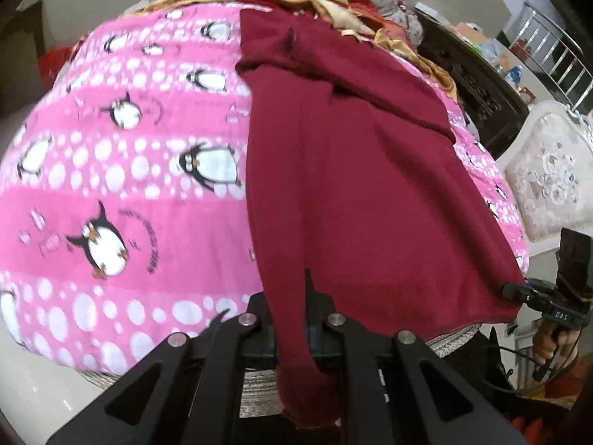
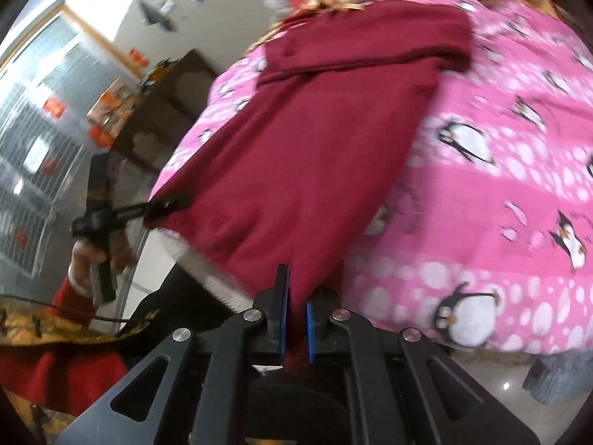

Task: Fold small clothes

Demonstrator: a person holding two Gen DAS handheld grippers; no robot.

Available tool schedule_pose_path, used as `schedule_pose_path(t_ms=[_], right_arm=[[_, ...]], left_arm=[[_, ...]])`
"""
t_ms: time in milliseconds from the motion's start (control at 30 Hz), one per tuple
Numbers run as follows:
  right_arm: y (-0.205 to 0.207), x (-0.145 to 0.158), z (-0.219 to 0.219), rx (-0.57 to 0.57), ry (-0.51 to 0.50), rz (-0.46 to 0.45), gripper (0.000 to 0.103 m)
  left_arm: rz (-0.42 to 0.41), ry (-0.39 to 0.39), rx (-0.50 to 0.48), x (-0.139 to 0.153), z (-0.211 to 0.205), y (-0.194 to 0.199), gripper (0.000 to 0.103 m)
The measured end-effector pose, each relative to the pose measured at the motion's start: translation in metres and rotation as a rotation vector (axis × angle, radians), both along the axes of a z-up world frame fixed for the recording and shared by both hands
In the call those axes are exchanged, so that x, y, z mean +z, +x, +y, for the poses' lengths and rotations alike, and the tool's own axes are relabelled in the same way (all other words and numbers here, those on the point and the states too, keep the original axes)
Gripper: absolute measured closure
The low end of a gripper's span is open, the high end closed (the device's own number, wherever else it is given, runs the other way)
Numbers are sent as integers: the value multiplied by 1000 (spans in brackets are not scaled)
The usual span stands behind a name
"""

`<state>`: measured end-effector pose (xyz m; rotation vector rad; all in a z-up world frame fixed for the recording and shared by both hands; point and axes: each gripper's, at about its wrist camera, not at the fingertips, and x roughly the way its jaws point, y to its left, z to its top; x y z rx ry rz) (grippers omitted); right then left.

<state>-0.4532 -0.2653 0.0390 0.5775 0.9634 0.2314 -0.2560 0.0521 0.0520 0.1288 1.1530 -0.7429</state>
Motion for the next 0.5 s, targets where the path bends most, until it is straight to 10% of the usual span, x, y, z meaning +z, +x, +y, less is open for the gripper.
schedule_pose_path(t_ms=[500], right_arm=[[7, -35, -27, -116, 106, 68, 78]], left_arm=[[88, 7, 37, -35, -8, 8, 73]])
